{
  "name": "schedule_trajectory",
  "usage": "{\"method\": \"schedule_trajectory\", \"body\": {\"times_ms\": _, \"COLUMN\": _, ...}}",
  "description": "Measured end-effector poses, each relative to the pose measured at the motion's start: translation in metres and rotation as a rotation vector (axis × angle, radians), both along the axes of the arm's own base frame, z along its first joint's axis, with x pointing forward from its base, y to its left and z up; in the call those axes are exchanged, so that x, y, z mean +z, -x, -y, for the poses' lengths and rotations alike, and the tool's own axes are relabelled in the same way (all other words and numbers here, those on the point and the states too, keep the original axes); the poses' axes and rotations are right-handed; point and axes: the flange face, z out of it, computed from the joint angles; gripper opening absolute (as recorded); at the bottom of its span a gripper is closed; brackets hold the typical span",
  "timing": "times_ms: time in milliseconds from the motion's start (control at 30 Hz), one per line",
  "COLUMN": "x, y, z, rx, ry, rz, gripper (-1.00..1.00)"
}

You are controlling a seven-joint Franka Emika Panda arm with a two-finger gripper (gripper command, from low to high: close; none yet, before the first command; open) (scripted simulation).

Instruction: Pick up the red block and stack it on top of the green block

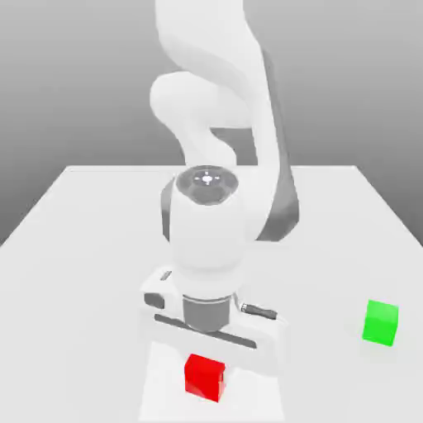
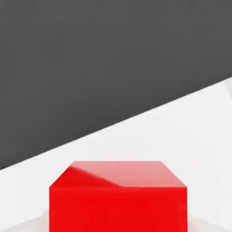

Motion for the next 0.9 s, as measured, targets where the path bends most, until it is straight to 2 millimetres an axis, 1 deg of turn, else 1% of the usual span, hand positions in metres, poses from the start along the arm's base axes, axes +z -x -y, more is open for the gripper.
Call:
{"method": "schedule_trajectory", "body": {"times_ms": 33, "x": 0.007, "y": 0.001, "z": -0.009, "rx": 0.003, "ry": -0.003, "rz": 0.001, "gripper": -1.00}}
{"method": "schedule_trajectory", "body": {"times_ms": 100, "x": 0.014, "y": 0.003, "z": -0.035, "rx": 0.011, "ry": -0.010, "rz": 0.004, "gripper": -1.00}}
{"method": "schedule_trajectory", "body": {"times_ms": 267, "x": 0.028, "y": 0.019, "z": -0.110, "rx": 0.040, "ry": -0.026, "rz": 0.008, "gripper": -1.00}}
{"method": "schedule_trajectory", "body": {"times_ms": 433, "x": 0.038, "y": 0.050, "z": -0.185, "rx": 0.082, "ry": -0.030, "rz": 0.008, "gripper": -1.00}}
{"method": "schedule_trajectory", "body": {"times_ms": 600, "x": 0.044, "y": 0.090, "z": -0.247, "rx": 0.111, "ry": -0.023, "rz": 0.004, "gripper": -1.00}}
{"method": "schedule_trajectory", "body": {"times_ms": 800, "x": 0.045, "y": 0.147, "z": -0.307, "rx": 0.154, "ry": -0.005, "rz": 0.002, "gripper": -1.00}}
{"method": "schedule_trajectory", "body": {"times_ms": 833, "x": 0.043, "y": 0.150, "z": -0.311, "rx": 0.160, "ry": -0.006, "rz": 0.004, "gripper": -1.00}}
{"method": "schedule_trajectory", "body": {"times_ms": 900, "x": 0.038, "y": 0.137, "z": -0.300, "rx": 0.117, "ry": -0.010, "rz": 0.008, "gripper": -1.00}}
